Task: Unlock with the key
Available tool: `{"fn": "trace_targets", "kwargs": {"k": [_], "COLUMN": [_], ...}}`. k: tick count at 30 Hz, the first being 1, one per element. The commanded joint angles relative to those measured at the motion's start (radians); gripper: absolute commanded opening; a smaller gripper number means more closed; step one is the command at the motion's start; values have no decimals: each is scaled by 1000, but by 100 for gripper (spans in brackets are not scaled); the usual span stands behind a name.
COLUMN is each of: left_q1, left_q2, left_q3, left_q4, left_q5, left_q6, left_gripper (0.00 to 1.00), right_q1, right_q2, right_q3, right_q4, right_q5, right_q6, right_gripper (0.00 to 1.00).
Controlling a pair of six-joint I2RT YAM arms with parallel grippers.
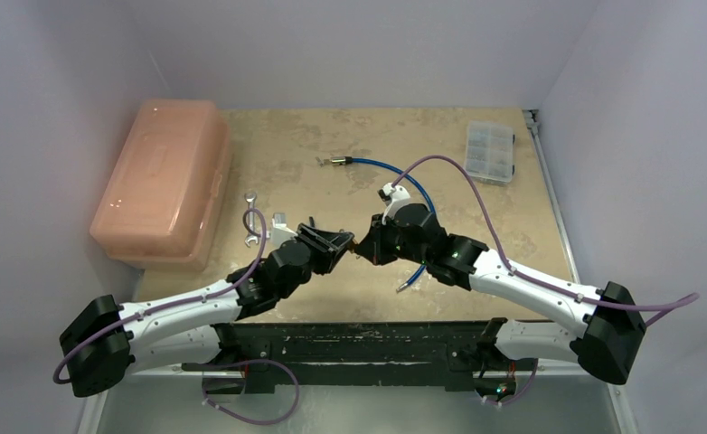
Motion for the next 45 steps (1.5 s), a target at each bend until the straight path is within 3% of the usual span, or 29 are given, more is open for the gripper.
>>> {"fn": "trace_targets", "kwargs": {"k": [1,18,29,38,45], "left_q1": [-5,-4,-4,-4,-4], "left_q2": [-40,-55,-88,-77,-69], "left_q3": [57,166,150,137,94], "left_q4": [79,64,209,312,482], "left_q5": [34,75,155,234,332], "left_q6": [24,123,318,396,455], "left_gripper": [0,0,0,0,0], "right_q1": [-2,-3,-3,-3,-3], "right_q2": [-6,-55,-136,-211,-259], "right_q3": [9,42,-2,-55,-102], "right_q4": [50,108,261,393,471], "right_q5": [19,87,23,-34,-75], "right_q6": [27,77,116,126,138], "right_gripper": [0,0,0,0,0]}}
